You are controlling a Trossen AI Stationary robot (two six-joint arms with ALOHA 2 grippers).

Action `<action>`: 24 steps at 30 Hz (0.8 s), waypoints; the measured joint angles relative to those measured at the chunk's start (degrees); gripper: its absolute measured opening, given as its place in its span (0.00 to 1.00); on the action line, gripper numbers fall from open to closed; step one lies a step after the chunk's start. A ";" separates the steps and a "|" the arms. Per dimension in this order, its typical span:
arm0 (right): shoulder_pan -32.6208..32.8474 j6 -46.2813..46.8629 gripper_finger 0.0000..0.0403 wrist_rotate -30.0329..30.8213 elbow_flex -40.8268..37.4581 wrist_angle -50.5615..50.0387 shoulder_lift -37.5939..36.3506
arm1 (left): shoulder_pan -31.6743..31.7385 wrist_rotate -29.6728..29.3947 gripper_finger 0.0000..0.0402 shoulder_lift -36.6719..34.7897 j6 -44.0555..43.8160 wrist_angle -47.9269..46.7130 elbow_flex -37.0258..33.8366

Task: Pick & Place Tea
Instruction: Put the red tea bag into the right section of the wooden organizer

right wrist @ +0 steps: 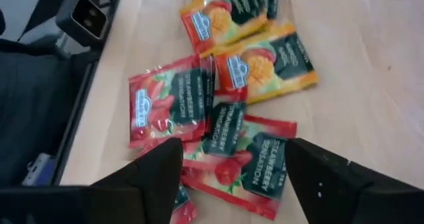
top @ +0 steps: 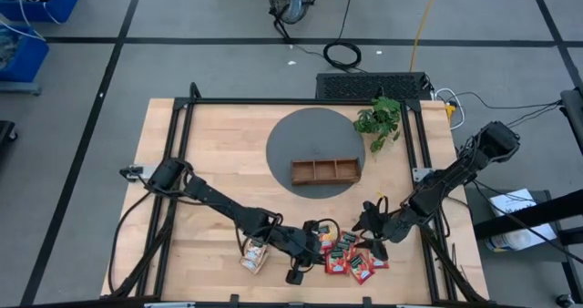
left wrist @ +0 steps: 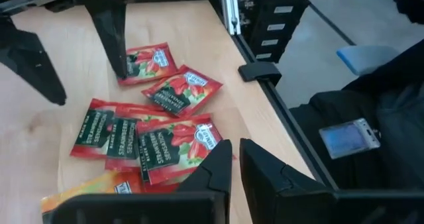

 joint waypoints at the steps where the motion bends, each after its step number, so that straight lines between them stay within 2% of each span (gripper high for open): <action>1: -0.07 0.64 0.61 0.13 0.00 0.02 0.25 | -0.02 -0.29 0.09 0.01 0.01 -0.03 0.00; 7: -0.66 3.98 0.59 -2.79 0.02 3.44 3.68 | 0.05 -0.75 0.09 -0.01 0.01 -0.03 0.00; 12: -0.63 6.30 0.59 -2.74 0.03 3.43 6.50 | 0.07 -0.76 0.09 -0.01 0.27 -0.01 0.00; 18: -0.61 5.61 0.59 -3.50 0.04 9.06 9.02 | 0.09 -0.80 0.09 -0.01 0.84 -0.29 0.00; 24: -0.61 6.99 0.59 -4.19 0.04 8.99 10.81 | 0.09 -0.80 0.09 -0.01 1.12 -0.29 0.00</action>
